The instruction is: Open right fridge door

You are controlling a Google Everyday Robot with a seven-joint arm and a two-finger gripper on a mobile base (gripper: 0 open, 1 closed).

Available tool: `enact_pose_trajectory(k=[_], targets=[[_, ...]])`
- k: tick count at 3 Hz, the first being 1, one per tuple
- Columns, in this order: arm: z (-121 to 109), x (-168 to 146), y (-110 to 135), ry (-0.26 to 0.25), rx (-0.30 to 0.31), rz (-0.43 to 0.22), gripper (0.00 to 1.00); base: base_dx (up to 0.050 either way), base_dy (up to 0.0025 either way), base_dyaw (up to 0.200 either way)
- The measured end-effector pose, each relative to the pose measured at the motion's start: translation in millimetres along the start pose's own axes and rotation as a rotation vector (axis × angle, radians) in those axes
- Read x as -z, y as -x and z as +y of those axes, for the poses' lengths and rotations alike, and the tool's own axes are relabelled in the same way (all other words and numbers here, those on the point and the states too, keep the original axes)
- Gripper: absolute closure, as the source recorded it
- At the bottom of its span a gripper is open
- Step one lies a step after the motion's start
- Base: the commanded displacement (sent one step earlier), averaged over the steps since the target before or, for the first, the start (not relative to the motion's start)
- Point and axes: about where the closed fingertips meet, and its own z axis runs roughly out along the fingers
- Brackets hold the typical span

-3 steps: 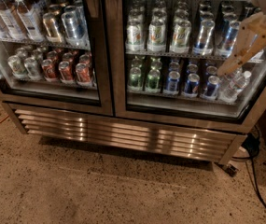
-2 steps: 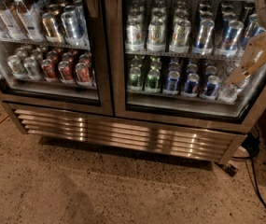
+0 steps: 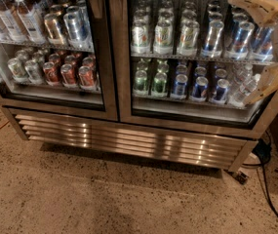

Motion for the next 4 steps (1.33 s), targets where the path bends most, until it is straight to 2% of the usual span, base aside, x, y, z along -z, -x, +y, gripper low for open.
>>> enact_pose_trajectory(k=[2,4], targets=[[0.0,0.0,0.0,0.000,0.000,0.000,0.00,0.050,0.00002,-0.001],[0.0,0.0,0.0,0.000,0.000,0.000,0.00,0.000,0.00009,0.191]])
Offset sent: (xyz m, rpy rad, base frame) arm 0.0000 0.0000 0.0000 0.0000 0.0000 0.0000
